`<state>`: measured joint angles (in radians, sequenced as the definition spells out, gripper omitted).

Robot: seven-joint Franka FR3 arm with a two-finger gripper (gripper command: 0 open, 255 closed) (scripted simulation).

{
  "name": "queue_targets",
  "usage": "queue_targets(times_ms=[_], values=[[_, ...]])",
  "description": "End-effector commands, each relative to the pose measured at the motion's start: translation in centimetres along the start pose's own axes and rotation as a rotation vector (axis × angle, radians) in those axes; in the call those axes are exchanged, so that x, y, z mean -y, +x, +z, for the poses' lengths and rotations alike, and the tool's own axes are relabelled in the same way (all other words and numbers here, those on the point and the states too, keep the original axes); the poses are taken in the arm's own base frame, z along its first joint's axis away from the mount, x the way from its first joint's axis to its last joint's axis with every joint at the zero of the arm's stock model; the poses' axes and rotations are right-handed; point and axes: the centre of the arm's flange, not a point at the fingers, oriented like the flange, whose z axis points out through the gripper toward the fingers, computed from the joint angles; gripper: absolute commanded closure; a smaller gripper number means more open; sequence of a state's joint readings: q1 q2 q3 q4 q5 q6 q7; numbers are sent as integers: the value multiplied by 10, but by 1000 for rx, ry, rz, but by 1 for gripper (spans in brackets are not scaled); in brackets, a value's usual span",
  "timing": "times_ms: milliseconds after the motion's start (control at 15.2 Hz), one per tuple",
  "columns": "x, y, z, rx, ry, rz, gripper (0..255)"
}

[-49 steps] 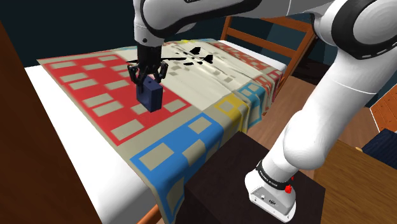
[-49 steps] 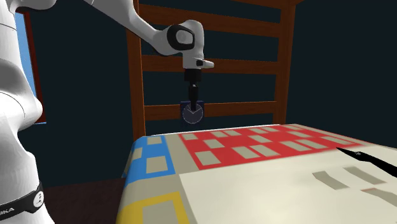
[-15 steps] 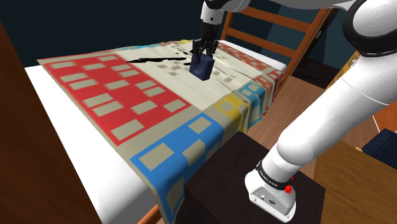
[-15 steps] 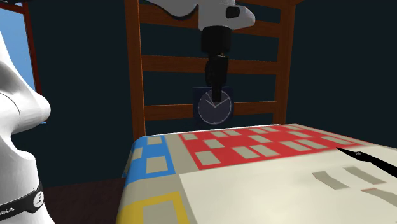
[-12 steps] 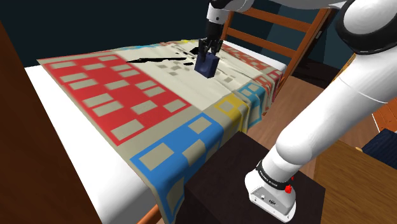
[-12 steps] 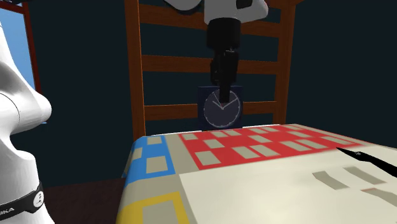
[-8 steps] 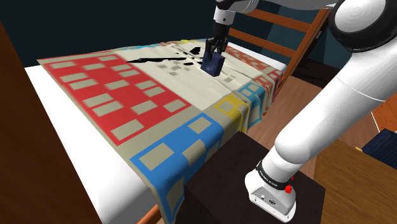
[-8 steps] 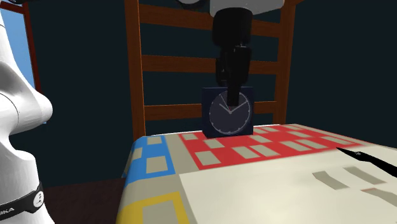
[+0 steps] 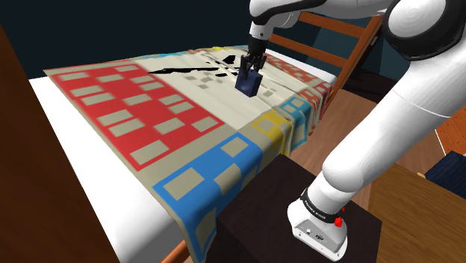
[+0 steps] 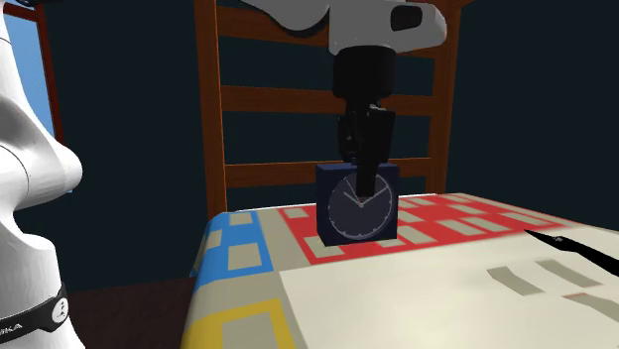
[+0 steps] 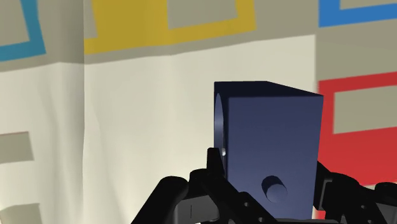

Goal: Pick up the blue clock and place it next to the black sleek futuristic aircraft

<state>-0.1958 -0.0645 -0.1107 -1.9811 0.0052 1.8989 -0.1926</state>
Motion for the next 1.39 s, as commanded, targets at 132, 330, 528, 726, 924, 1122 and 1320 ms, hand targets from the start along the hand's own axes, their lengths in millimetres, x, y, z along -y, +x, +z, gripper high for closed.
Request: queue_targets(times_ms=[132, 330, 528, 726, 924, 1122, 1320], values=[[0, 0, 21, -1, 0, 0, 255], [0, 1, 37, -1, 0, 0, 255], [-1, 1, 53, -1, 0, 0, 255], [-1, 1, 69, -1, 0, 0, 255], [-1, 1, 84, -1, 0, 0, 255], [-1, 2, 100, -1, 0, 0, 255], [-2, 2, 116, -1, 0, 0, 255]])
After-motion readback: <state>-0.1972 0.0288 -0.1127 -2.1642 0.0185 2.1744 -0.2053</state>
